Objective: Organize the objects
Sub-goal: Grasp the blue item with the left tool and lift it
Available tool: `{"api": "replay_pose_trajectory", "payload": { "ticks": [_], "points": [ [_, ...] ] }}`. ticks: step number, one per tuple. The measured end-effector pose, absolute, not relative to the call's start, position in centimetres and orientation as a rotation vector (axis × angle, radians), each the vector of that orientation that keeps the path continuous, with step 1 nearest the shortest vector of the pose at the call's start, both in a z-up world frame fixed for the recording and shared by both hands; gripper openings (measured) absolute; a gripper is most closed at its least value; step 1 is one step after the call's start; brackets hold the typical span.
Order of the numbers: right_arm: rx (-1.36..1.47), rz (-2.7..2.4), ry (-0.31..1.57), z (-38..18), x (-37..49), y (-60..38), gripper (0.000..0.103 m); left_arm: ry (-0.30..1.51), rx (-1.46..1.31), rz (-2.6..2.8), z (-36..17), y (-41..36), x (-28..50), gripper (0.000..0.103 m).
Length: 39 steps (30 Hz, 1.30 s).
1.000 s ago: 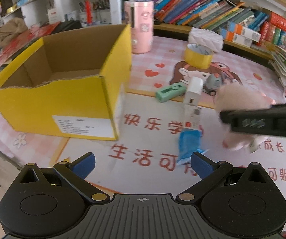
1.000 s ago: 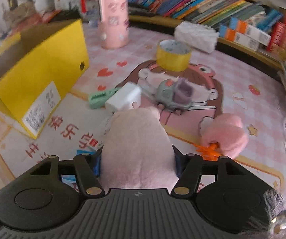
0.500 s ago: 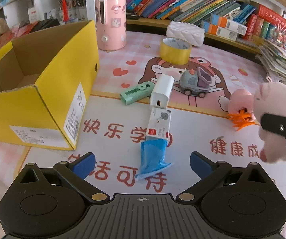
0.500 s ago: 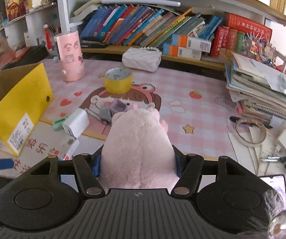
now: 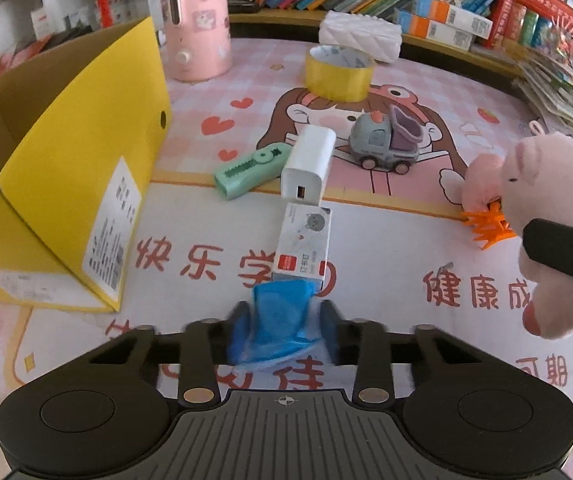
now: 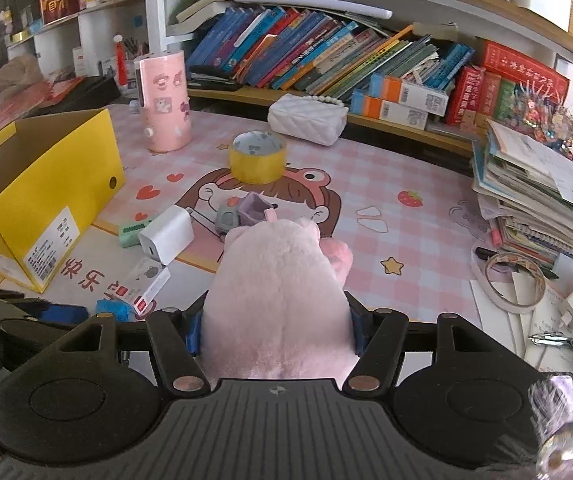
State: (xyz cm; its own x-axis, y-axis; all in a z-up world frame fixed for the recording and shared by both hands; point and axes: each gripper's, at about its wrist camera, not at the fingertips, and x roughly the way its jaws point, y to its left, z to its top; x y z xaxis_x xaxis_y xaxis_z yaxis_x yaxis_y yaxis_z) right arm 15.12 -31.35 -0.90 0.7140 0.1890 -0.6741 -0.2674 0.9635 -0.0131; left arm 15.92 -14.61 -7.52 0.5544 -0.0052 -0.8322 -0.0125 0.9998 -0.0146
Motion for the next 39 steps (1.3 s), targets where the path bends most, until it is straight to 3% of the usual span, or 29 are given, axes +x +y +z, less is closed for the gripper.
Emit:
{"api": "replay_pose_trajectory", "payload": {
  "ticks": [19, 39],
  "points": [
    [-0.031, 0.243, 0.776, -0.5, 15.1, -28.4, 0.061, 0.780, -0.173, -0.044, -1.2, -9.5, 11.8, 0.027],
    [0.000, 0.241, 0.865, -1.2, 6.0, -15.1, 0.061, 0.813, -0.204, -0.086, -1.3, 4.2, 4.0, 0.027]
  ]
}}
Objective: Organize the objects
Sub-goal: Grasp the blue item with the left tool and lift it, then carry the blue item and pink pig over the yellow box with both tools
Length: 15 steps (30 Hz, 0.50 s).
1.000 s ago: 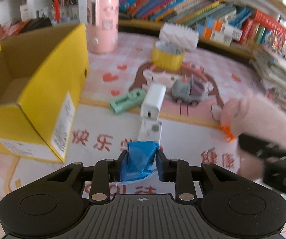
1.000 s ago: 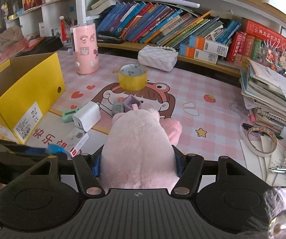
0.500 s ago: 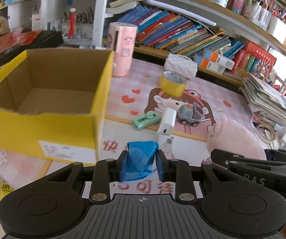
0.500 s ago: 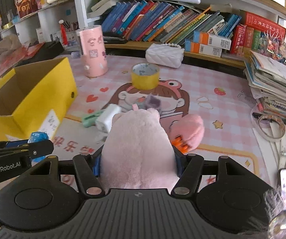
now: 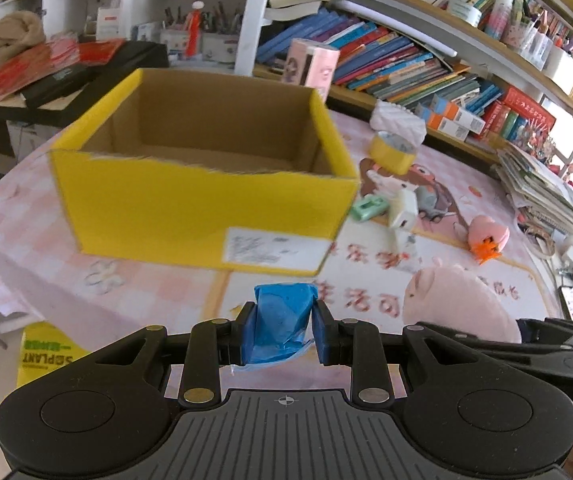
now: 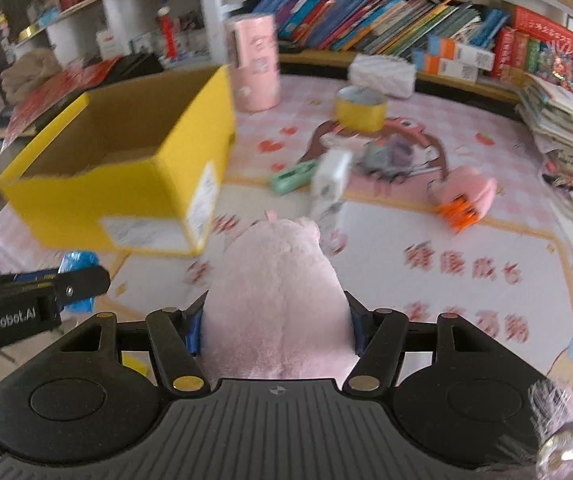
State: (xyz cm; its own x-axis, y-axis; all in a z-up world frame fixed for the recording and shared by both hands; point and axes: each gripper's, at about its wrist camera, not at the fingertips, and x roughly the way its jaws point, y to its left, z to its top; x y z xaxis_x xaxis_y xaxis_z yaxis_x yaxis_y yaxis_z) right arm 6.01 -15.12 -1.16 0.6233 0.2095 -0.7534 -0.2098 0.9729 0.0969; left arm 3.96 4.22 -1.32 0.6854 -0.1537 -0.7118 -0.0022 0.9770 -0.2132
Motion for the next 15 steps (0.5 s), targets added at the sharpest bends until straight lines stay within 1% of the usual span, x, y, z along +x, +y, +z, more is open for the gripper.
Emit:
{"api": "replay_pose_trajectory", "payload": {
  "ticks": [15],
  "points": [
    [0.056, 0.239, 0.888, -2.2, 1.0, -7.7, 0.061, 0.810, -0.151, -0.110, -1.5, 10.8, 0.0, 0.027]
  ]
}}
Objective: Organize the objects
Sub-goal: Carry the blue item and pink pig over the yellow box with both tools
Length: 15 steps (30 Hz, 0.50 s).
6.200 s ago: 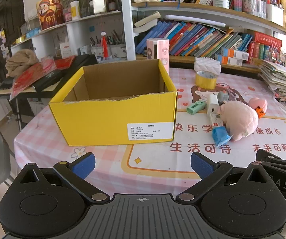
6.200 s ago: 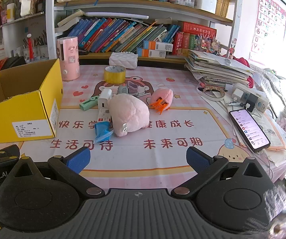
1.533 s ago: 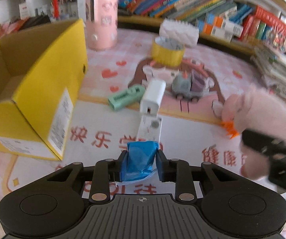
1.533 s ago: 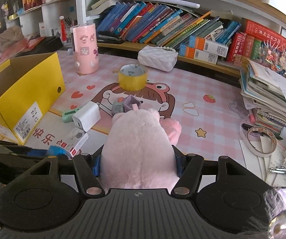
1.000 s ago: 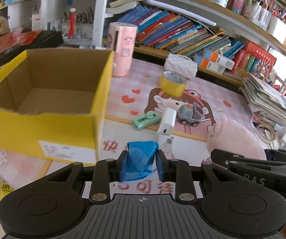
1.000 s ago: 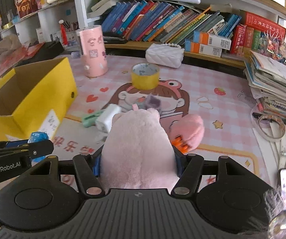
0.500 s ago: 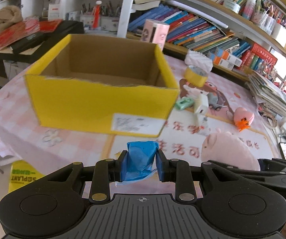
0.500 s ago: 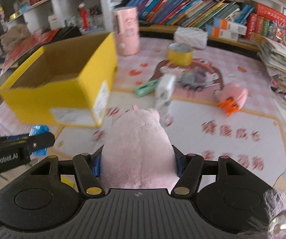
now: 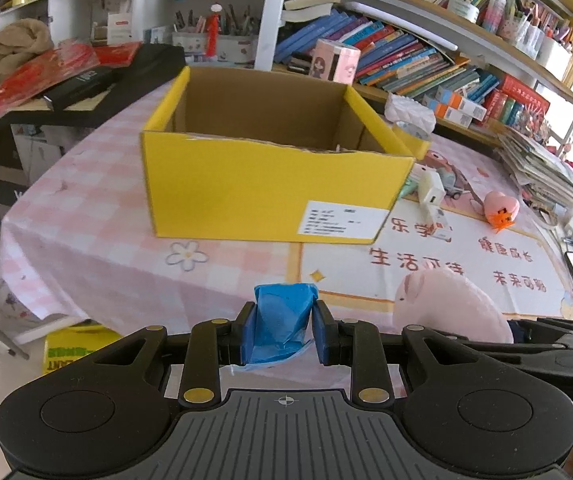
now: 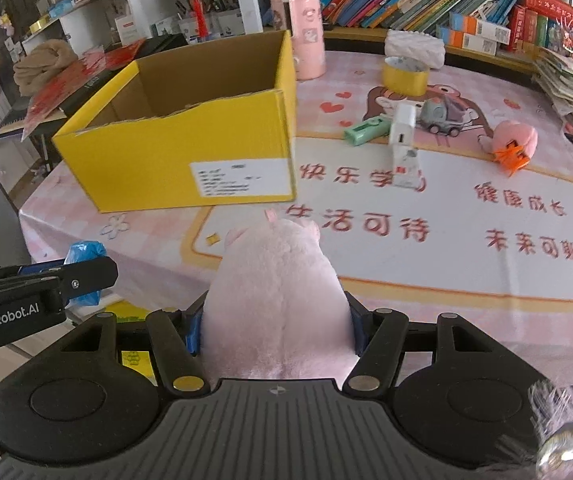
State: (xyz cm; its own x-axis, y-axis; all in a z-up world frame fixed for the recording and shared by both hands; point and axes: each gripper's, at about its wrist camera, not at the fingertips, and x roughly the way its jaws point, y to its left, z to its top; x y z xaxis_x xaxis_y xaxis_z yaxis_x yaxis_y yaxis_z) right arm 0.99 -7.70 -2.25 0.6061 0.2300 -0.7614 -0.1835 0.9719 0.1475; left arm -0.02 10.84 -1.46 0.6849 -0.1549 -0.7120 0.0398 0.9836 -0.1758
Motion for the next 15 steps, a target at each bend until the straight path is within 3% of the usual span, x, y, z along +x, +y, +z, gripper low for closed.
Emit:
{"api": "replay_pose_trajectory", "payload": {
  "ticks": [15],
  "points": [
    [0.028, 0.246, 0.883, -1.7, -0.3, -4.1, 0.061, 0.783, -0.172, -0.124, -1.3, 13.9, -1.1, 0.027]
  ]
}}
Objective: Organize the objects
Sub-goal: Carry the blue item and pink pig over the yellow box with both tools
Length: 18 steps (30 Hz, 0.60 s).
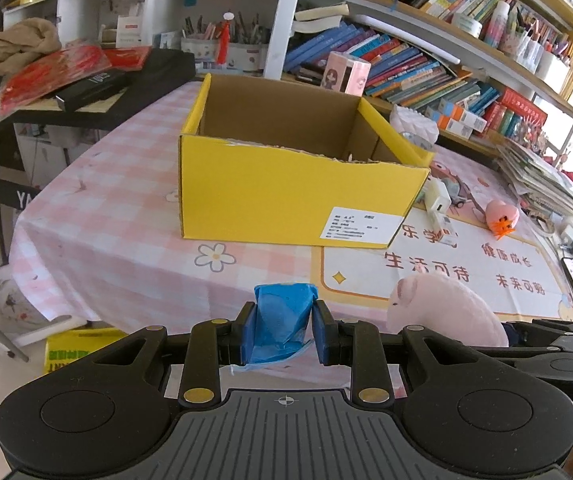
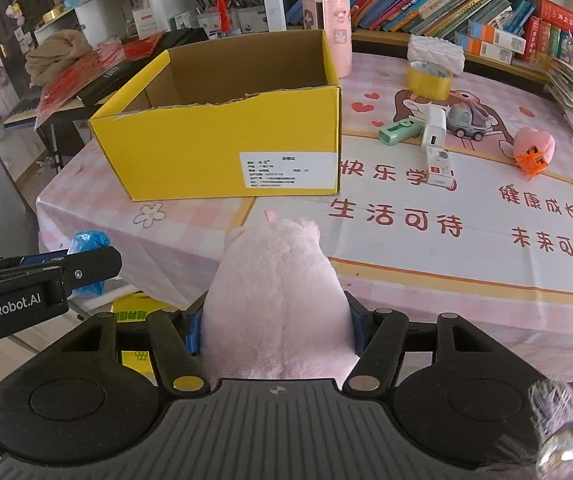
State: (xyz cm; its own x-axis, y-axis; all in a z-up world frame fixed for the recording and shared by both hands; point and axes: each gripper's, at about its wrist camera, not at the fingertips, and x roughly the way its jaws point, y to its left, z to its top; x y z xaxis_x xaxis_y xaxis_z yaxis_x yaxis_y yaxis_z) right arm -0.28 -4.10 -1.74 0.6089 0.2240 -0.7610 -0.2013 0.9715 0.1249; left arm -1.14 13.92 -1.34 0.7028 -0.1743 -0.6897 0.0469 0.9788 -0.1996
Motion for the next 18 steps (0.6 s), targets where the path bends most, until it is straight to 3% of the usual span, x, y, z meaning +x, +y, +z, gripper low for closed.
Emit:
{"api": "replay_pose_trajectory", "payload": {
  "ticks": [11, 18],
  "points": [
    [0.003, 0.247, 0.862, -1.1, -0.3, -2.9, 0.061, 0.764, -0.179, -0.127, -1.0, 14.5, -1.0, 0.027],
    [-0.028, 0.239, 0.755, 0.6, 0.1, -2.9, 0.061, 0.686, -0.183, -0.129, 0.7, 14.4, 0.0, 0.027]
  ]
}}
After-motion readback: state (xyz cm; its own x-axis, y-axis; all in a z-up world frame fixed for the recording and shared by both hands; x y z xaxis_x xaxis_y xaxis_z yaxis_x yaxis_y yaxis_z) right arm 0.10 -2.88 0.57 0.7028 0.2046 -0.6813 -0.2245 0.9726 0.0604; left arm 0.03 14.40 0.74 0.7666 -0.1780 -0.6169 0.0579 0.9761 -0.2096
